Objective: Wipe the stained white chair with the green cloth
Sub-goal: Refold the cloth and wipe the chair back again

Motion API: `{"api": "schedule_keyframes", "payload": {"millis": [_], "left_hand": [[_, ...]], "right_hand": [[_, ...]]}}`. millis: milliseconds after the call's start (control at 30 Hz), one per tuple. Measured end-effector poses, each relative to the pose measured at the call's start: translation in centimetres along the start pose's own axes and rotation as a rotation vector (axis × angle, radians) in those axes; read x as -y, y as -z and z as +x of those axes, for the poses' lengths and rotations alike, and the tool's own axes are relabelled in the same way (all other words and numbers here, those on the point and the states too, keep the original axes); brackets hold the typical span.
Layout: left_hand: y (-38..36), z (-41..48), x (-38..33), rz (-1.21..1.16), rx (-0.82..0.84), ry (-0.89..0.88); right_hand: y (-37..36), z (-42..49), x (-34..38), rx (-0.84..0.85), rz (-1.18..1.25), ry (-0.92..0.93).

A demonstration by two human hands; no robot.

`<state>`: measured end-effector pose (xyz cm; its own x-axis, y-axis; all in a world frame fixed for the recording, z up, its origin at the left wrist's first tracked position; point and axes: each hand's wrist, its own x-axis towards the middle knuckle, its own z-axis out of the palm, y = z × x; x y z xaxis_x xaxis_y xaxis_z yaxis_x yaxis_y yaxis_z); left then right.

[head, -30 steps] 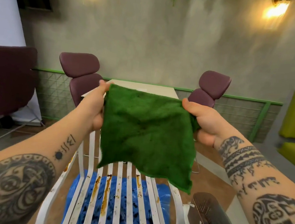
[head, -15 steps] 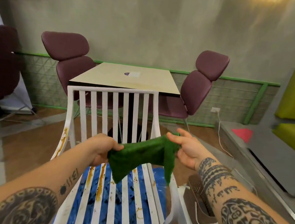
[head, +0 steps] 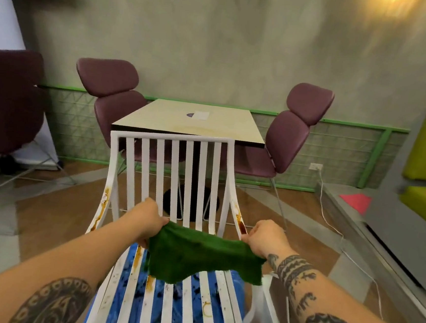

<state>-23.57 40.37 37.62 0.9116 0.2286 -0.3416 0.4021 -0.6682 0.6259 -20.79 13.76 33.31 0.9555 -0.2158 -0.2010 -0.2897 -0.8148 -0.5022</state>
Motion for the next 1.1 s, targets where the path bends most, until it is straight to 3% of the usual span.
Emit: {"api": "schedule_keyframes", "payload": {"millis": [67,200,300,367,433,533,600,667,733,867,967,1100], "left_hand": [[0.4,0.1,0.7,-0.144,0.007,-0.049],[1.8,0.3,1.6,-0.463,0.006,-0.096],[3.1,0.7,1.6,-0.555,-0.002,-0.142],[4.0,0.7,1.5,-0.570,0.020,-0.178],[4.9,0.7,1.5,-0.460,0.015,-0.226],[6.1,0.3,1.0,0.039,-0.179,-0.348],[6.7,-0.2,0.4,0.280,-0.269,-0.398],[7.2,-0.5,0.1,0.276,-0.300,-0.417],[7.9,-0.5,0.1,0.042,-0.250,-0.443],[8.4,-1.3,-0.5,-0.566,0.007,-0.415],[7.6,-1.3,-1.6,-0.764,0.019,-0.324],[5.5,-1.2,-2.6,-0.895,0.091,-0.011]], "right_hand": [[0.2,0.3,-0.5,-0.002,0.192,-0.006],[1.6,0.2,-0.4,0.135,0.965,-0.077],[2.8,0.2,0.0,0.252,1.102,0.018],[3.7,0.1,0.1,0.271,1.014,0.122],[4.7,-0.1,0.3,0.180,0.661,0.257],[6.1,-0.7,0.8,-0.026,0.198,0.394],[7.0,-1.1,1.0,-0.090,0.131,0.449],[7.8,-1.2,1.0,-0.152,0.136,0.498],[8.7,-1.1,1.0,-0.147,0.327,0.511],[9.7,-1.6,1.5,0.138,0.993,0.456],[9.5,-1.8,2.6,0.090,1.045,0.425],[8.2,-0.9,4.4,-0.053,1.013,0.192]]}}
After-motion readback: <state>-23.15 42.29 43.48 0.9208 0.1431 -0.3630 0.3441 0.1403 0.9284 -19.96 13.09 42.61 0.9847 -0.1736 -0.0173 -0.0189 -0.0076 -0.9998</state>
